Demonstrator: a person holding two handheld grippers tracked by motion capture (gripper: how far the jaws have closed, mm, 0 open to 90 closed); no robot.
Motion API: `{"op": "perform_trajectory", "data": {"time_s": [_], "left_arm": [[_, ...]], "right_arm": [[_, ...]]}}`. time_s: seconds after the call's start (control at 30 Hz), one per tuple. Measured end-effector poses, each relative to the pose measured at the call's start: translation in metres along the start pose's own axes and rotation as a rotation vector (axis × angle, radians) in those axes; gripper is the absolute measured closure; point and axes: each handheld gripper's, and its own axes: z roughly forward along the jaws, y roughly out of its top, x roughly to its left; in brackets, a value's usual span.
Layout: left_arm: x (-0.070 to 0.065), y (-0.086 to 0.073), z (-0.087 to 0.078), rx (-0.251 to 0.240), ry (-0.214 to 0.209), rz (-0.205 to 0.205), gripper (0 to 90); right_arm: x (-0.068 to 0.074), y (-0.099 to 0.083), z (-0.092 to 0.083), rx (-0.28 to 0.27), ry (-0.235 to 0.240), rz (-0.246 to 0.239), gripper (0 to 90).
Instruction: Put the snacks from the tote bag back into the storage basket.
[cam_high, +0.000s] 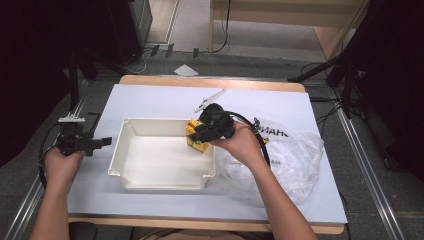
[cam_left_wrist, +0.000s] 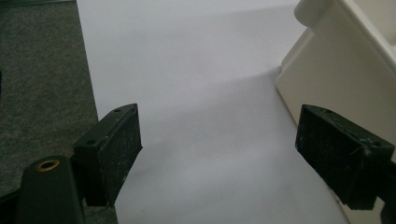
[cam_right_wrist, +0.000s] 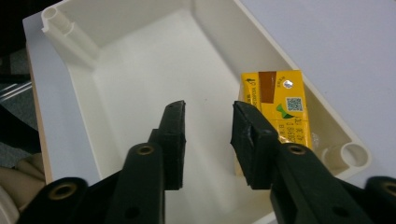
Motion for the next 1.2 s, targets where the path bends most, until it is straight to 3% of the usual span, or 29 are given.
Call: {"op": "perform_trajectory", "data": {"time_s": [0.1,0.2,0.27,0.7,1.2], "left_arm": [[0.0,0.001,0.001,-0.001,-0.002,0.001,15.4],[0.0,0.002,0.002,-0.002,-0.004,0.003,15.4],[-0.001,0.003,0.002,-0.004,-0.006,0.004,15.4],[-0.002,0.005,0.005,-0.003,-0.01,0.008,15.4],[-0.002,0.005,0.004,-0.003,-0.012,0.008,15.4]], "right_arm": [[0.0,-0.002,0.001,0.006,0.016,0.006,74.1],[0.0,-0.006,0.004,0.022,0.012,-0.006,87.0],[-0.001,-0.008,0.005,0.022,0.014,-0.011,90.0],[-0.009,-0.019,0.023,0.092,0.012,0.019,90.0],[-0.015,-0.025,0.036,0.125,0.019,0.034,90.0]]}}
